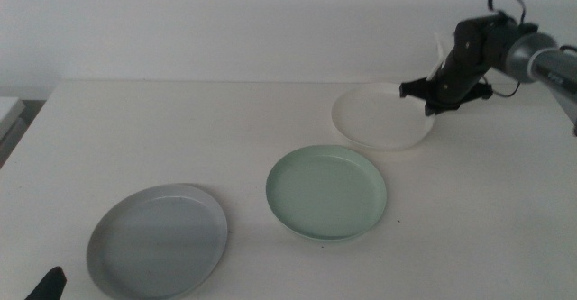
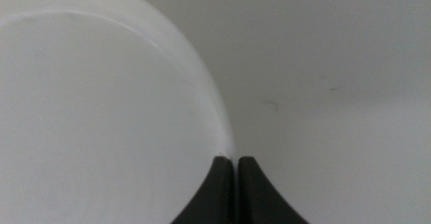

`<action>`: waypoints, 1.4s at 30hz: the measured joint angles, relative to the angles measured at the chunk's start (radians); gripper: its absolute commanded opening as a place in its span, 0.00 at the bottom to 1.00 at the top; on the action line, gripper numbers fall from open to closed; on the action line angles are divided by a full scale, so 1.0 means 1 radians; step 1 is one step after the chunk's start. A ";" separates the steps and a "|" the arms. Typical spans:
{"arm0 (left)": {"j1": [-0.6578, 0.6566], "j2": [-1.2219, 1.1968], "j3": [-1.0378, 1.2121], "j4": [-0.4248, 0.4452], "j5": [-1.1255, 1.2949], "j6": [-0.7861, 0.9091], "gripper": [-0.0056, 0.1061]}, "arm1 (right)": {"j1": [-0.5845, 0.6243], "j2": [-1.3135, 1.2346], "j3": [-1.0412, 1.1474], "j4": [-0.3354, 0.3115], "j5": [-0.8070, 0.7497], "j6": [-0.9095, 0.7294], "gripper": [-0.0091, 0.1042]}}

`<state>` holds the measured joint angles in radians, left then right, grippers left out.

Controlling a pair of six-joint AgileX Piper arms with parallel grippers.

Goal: Stack the three bowls on top of each other.

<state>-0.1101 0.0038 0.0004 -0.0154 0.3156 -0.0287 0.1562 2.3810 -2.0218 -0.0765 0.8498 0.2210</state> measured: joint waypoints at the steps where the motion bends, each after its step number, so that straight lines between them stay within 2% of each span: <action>1: 0.000 0.000 0.000 0.000 0.000 0.000 0.89 | 0.000 -0.020 0.000 0.005 0.014 -0.001 0.06; 4: 0.000 0.000 0.000 0.000 0.000 0.000 0.89 | 0.000 -0.134 0.043 0.015 0.013 -0.005 0.06; 8: 0.000 0.000 0.000 0.000 0.000 0.000 0.89 | 0.017 -0.390 0.260 0.051 -0.111 -0.024 0.06; 14: 0.000 0.000 0.000 0.000 0.000 0.000 0.89 | 0.135 -0.672 0.688 0.178 -0.346 -0.050 0.06; 20: 0.000 0.000 0.000 0.000 0.000 0.000 0.89 | 0.226 -0.666 0.863 0.216 -0.426 -0.035 0.06; 33: 0.000 0.000 0.000 0.000 0.000 0.000 0.89 | 0.242 -0.550 0.876 0.236 -0.450 -0.031 0.07; 36: 0.000 0.000 0.000 0.000 0.000 0.000 0.89 | 0.242 -0.546 0.876 0.237 -0.456 -0.040 0.18; 42: 0.000 0.000 0.000 0.000 0.000 0.000 0.89 | 0.242 -0.548 0.862 0.238 -0.456 -0.062 0.69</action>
<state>-0.1101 0.0038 0.0004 -0.0154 0.3156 -0.0287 0.3983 1.8325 -1.1600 0.1613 0.3940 0.1592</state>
